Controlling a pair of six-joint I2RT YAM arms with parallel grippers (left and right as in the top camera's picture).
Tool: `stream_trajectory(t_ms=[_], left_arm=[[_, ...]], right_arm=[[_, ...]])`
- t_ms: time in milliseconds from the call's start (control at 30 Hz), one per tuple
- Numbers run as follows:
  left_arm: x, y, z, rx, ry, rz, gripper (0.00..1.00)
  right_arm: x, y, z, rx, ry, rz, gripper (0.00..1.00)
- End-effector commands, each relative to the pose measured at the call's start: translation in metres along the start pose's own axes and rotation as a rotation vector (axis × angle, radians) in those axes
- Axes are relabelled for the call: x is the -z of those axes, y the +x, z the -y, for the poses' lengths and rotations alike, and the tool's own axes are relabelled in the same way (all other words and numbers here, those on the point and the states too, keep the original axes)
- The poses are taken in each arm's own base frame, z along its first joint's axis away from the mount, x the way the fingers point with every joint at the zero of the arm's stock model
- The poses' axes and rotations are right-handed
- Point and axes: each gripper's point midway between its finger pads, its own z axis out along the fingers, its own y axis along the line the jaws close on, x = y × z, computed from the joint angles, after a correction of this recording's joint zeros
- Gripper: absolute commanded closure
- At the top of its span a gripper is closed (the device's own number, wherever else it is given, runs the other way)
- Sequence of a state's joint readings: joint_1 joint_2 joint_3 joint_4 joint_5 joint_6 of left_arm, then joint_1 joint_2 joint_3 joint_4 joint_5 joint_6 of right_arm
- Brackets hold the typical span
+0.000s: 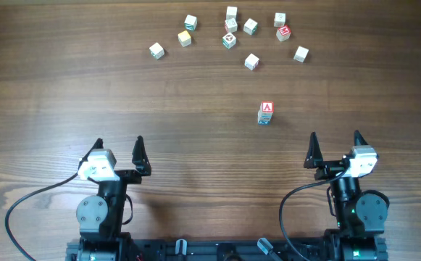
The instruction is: Form a tower
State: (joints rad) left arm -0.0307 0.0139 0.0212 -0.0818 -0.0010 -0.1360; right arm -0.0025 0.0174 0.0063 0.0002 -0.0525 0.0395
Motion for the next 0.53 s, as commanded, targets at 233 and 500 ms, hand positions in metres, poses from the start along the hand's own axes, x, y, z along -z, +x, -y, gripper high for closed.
stream_trajectory(t_ms=[233,500], left_arm=[[-0.0004,0.0033,0.0010,0.002,0.009,-0.002,0.00],[-0.0004,0.0033,0.0009,0.002,0.009,-0.002,0.00]], right_arm=[[0.0009,-0.0030,-0.0041,0.012,-0.021,0.015,0.00],[0.0009,-0.0030,-0.0041,0.012,-0.021,0.015,0.01]])
